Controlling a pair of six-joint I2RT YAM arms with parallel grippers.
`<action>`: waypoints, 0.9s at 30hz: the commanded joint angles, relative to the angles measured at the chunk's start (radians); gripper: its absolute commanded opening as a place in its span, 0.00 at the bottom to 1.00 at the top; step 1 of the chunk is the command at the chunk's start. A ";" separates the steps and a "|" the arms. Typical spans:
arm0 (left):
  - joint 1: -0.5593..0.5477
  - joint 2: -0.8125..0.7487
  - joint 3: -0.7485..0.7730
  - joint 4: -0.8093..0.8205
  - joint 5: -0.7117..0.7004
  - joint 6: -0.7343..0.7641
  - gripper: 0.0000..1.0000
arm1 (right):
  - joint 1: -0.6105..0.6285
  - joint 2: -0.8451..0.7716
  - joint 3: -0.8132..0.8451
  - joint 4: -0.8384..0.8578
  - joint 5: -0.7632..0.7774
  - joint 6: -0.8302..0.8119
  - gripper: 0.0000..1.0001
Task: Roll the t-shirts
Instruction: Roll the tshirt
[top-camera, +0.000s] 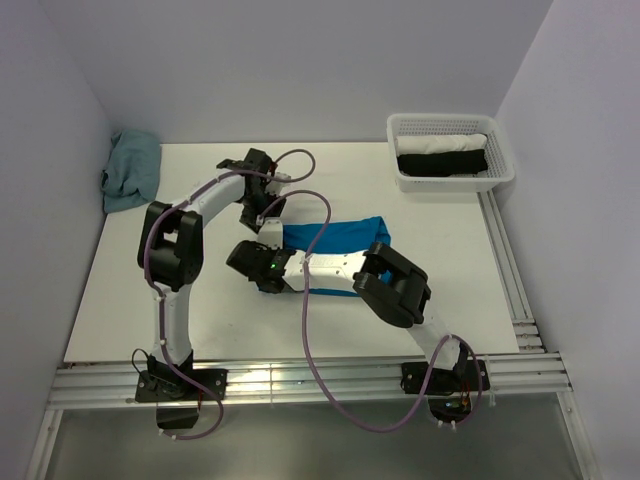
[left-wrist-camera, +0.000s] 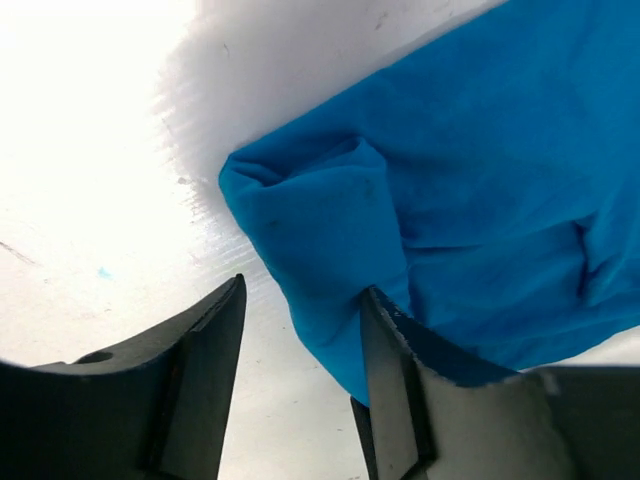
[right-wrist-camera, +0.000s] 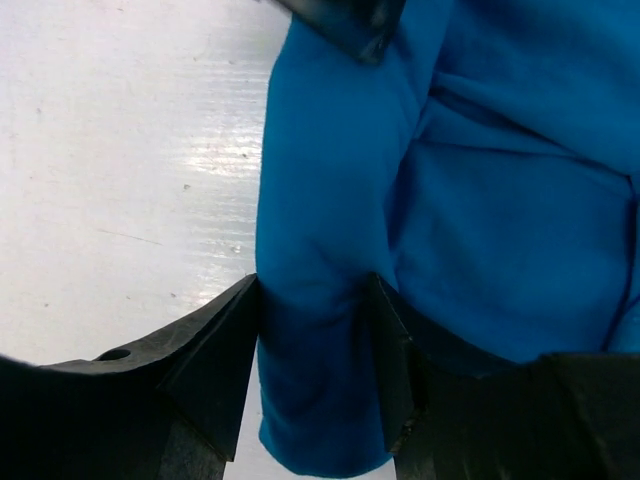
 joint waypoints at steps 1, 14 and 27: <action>0.000 -0.014 0.069 0.005 0.034 0.002 0.56 | -0.005 0.026 0.011 -0.066 0.024 0.029 0.54; 0.082 0.012 0.172 -0.042 0.160 -0.010 0.63 | -0.002 0.063 0.028 -0.103 -0.073 0.022 0.38; 0.234 -0.084 -0.021 0.037 0.413 0.073 0.61 | -0.134 -0.155 -0.473 0.747 -0.591 0.146 0.24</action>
